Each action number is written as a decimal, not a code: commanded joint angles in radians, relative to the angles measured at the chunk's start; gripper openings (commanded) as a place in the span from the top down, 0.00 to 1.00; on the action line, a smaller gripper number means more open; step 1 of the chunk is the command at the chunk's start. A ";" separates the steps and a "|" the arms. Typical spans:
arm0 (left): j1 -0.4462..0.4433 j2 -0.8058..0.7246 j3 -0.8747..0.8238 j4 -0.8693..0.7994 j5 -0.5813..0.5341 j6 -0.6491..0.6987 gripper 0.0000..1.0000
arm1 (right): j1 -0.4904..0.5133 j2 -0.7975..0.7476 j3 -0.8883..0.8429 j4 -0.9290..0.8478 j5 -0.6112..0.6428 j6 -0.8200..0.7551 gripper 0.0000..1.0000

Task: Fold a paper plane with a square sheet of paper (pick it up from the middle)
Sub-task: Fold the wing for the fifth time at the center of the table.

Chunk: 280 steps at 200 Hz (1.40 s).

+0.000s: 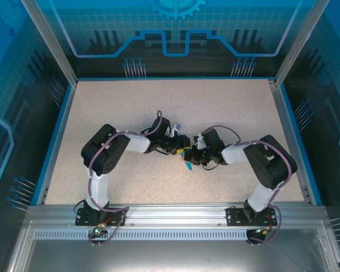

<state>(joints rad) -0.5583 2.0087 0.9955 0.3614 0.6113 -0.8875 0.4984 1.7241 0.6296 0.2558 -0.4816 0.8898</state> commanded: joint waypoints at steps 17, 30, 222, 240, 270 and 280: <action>0.018 0.003 0.018 -0.062 -0.027 0.053 0.47 | -0.020 0.011 -0.074 -0.130 0.055 -0.042 0.95; 0.029 -0.030 0.022 -0.042 -0.006 0.042 0.45 | -0.024 0.012 -0.074 -0.138 0.059 -0.042 0.95; 0.048 -0.030 -0.025 0.040 -0.046 0.090 0.55 | -0.027 0.044 -0.052 -0.152 0.051 -0.030 0.96; 0.071 -0.003 -0.014 0.038 -0.058 0.100 0.55 | -0.026 0.043 -0.060 -0.146 0.050 -0.027 0.96; 0.106 0.016 0.015 0.008 -0.066 0.100 0.55 | -0.026 0.045 -0.071 -0.157 0.044 -0.041 0.97; 0.116 0.012 0.018 -0.021 -0.081 0.103 0.55 | -0.027 0.046 -0.071 -0.168 0.047 -0.049 0.97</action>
<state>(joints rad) -0.4850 1.9987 0.9825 0.3714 0.5865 -0.7906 0.4889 1.7172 0.6094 0.2710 -0.4881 0.8707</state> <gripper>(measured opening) 0.452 0.043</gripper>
